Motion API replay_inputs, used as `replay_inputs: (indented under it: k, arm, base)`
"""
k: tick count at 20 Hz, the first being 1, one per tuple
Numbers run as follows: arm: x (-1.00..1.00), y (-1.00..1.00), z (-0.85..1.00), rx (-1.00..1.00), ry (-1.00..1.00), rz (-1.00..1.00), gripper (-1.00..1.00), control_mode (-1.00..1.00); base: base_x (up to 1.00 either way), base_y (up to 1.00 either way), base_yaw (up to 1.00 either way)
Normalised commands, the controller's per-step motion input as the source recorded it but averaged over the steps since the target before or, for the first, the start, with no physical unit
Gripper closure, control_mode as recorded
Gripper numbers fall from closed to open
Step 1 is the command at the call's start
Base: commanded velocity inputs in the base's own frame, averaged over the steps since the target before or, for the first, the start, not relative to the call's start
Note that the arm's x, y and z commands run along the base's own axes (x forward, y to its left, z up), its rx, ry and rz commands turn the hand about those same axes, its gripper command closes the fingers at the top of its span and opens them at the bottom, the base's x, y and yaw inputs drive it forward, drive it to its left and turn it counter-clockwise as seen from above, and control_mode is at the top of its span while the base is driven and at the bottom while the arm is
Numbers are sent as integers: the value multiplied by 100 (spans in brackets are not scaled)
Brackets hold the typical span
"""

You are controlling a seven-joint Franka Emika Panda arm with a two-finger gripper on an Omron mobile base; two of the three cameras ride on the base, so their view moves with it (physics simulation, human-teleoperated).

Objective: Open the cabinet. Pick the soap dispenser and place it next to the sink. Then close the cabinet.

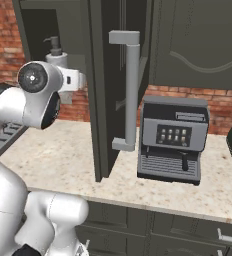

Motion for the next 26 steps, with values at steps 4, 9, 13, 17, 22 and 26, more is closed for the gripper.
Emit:
replay_inputs:
  k: [4,9,13,17,22,26]
  arm:
    - [-87,0,25,0,0,0,100,-100]
    - [-80,0,18,0,0,0,100,-100]
    - [-84,0,10,0,0,0,100,-100]
    - [-94,0,13,4,-1,0,100,-100]
    - [-3,0,0,0,0,0,100,-100]
    - [0,0,0,0,0,0,100,-100]
  base:
    - [0,0,0]
    - [0,0,0]
    - [0,0,0]
    - [0,0,0]
    - [0,0,0]
    - [0,0,0]
